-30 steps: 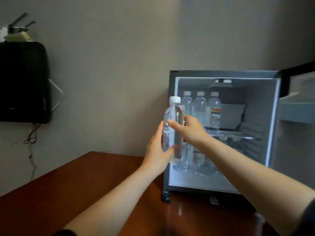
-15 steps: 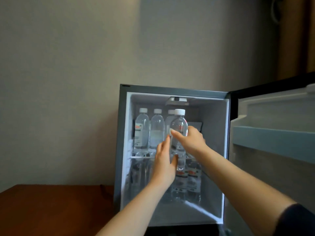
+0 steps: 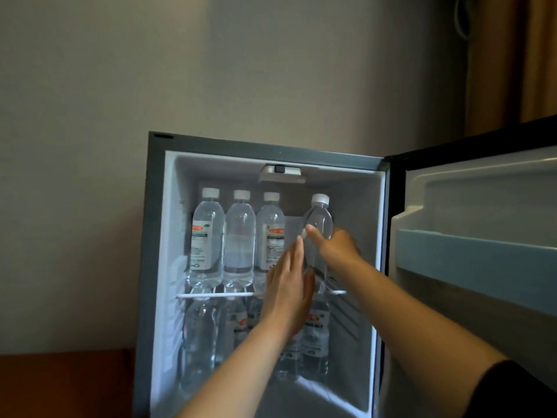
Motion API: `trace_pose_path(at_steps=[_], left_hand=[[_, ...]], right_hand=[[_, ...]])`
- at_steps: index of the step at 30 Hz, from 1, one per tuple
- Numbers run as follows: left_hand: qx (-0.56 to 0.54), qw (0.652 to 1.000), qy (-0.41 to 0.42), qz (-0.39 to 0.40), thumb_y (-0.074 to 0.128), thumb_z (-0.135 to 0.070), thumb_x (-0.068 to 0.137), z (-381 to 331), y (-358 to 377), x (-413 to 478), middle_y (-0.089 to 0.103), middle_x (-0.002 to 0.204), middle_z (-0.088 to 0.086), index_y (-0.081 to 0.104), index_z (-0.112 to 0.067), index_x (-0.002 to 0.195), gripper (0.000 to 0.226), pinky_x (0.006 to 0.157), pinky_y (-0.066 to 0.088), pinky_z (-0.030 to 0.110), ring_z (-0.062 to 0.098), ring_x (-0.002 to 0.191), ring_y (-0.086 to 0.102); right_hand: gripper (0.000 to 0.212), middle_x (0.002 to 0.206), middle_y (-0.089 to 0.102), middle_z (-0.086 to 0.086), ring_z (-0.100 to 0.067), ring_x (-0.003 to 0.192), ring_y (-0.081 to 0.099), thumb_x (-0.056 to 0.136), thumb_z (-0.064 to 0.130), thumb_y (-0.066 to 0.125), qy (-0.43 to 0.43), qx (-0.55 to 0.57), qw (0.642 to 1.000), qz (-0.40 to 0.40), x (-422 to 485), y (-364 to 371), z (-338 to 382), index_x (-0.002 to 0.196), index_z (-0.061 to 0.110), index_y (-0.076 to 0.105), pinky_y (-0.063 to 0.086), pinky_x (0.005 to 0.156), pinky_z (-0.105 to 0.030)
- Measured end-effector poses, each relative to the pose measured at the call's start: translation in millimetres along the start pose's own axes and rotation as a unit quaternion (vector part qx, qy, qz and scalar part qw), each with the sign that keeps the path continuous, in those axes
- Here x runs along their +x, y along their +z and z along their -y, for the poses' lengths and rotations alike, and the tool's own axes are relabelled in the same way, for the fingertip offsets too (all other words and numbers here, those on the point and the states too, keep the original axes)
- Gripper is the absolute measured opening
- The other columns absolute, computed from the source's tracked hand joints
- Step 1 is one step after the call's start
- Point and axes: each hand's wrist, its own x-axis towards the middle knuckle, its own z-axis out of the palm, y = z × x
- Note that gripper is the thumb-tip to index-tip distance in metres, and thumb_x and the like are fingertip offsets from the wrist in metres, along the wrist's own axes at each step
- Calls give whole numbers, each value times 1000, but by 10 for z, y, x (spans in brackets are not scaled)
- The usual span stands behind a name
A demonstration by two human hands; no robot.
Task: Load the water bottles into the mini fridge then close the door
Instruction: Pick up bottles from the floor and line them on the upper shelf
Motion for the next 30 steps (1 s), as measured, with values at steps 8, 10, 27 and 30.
trace_pose_path(at_steps=[8,10,27,30], left_hand=[[66,998,-15,-14,35,-37,99,155,141,9,-7,159,-8,-15,-25,148,71,121,0,37,10,146,-9],[101,995,-6,-7,34,-38,99,231,123,-28,-19,153,-13,-18,-23,147,73,121,-5,38,7,144,-18],[291,957,12,-2,31,-50,86,390,228,-133,48,143,4,41,-13,138,65,93,49,46,23,135,29],[306,951,19,30,30,-51,85,411,202,-164,50,141,4,48,-12,136,67,93,49,46,23,135,34]], right_hand=[[56,119,60,-10,-30,105,59,87,53,55,-14,-46,999,-2,113,144,60,127,15,47,44,71,-33],[54,117,61,-10,-28,102,60,88,53,54,-17,-59,998,3,137,188,77,126,15,48,41,69,-31],[52,119,64,-7,-26,104,63,87,45,60,-54,12,998,-16,207,480,18,127,12,50,42,71,-25],[46,118,64,-9,-22,91,60,91,40,55,-34,1,999,19,179,457,22,127,10,51,38,56,-19]])
